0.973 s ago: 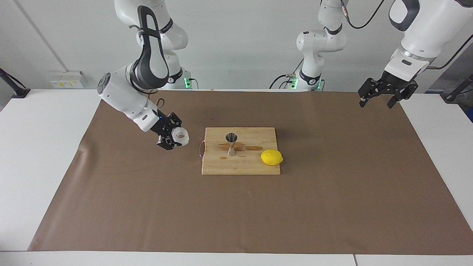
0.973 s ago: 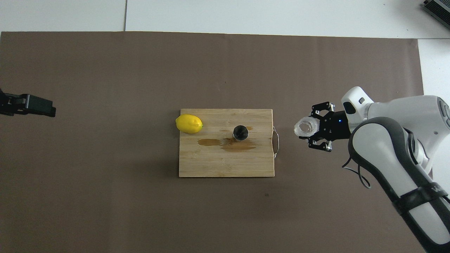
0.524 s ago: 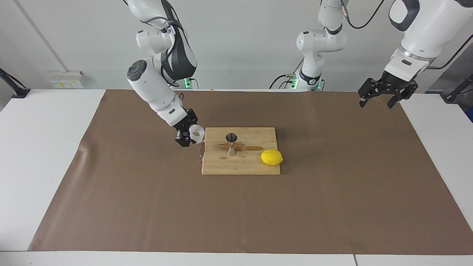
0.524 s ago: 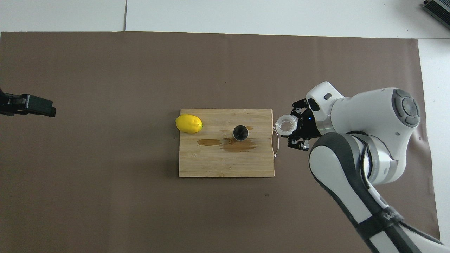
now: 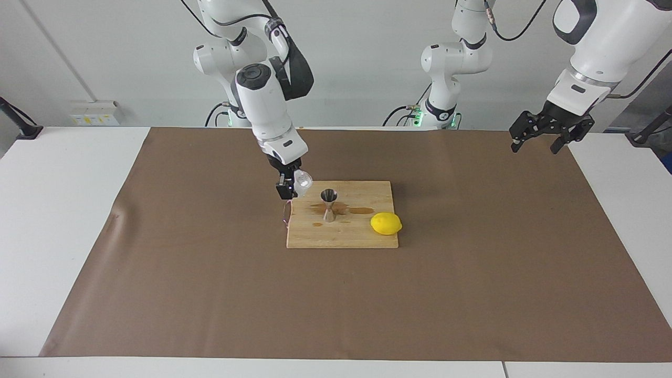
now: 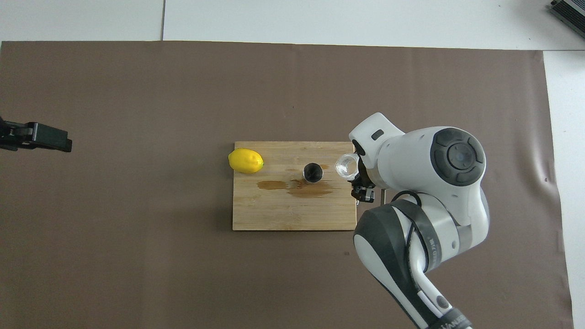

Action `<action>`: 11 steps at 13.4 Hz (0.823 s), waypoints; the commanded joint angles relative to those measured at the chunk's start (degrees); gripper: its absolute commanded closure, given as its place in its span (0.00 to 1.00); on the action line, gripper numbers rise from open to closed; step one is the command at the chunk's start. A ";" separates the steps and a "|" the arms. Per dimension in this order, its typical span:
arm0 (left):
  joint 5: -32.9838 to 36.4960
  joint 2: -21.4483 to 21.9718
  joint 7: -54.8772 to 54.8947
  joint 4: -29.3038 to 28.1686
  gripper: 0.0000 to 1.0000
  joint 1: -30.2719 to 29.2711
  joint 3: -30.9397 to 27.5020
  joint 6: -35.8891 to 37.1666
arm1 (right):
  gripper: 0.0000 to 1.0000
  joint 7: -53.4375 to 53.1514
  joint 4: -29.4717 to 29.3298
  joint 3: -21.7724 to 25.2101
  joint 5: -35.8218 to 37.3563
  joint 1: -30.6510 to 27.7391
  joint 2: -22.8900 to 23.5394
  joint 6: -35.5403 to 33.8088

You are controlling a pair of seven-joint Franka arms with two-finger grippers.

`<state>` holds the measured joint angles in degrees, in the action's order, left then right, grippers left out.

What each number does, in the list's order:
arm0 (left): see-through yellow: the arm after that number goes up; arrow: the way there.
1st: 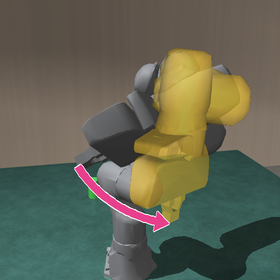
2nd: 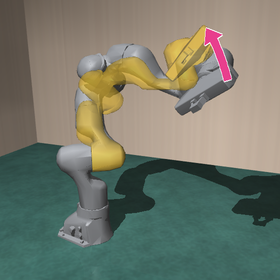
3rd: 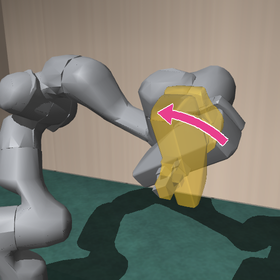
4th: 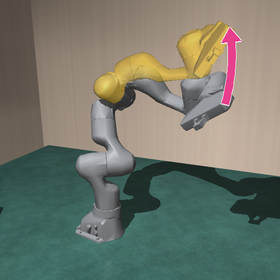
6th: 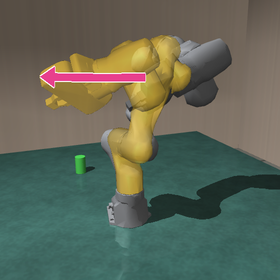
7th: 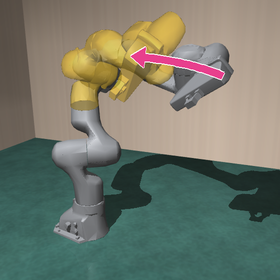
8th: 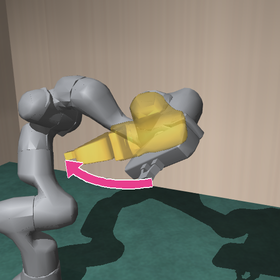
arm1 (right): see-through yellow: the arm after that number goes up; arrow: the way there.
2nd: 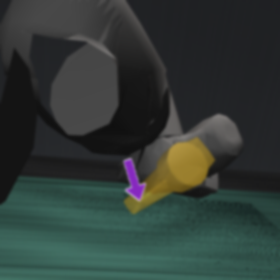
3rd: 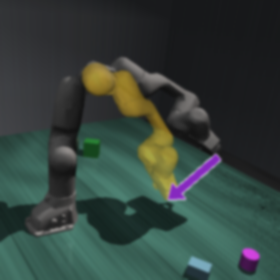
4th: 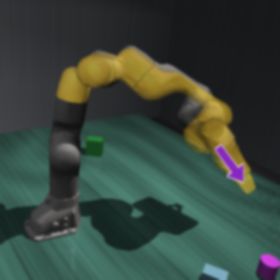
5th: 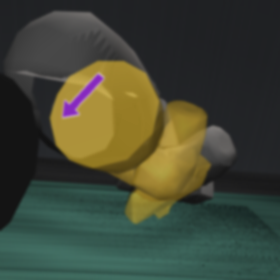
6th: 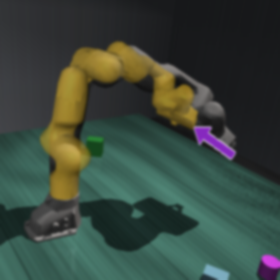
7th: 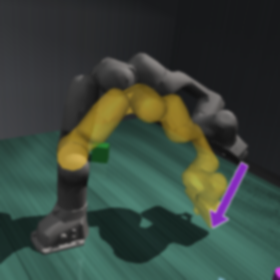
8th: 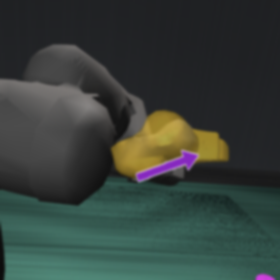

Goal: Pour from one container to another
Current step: 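Tilt the white cup over the metal cup with the right gripper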

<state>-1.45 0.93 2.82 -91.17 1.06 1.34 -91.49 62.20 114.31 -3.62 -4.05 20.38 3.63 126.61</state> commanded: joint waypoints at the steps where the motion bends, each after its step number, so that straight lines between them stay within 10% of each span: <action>1: -0.13 0.74 0.44 -0.94 0.00 -0.18 -0.03 -0.79 | 1.00 -3.82 -3.65 -0.16 6.84 2.81 2.95 -2.93; 11: 1.71 0.83 0.52 -0.59 0.00 0.43 0.24 -0.35 | 1.00 -6.21 -10.42 -0.16 19.50 8.44 7.53 -10.24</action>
<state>-0.84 0.93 2.92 -91.15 1.16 1.59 -91.49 57.77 106.36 -3.63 12.58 27.43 9.64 118.17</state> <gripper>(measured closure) 0.000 0.467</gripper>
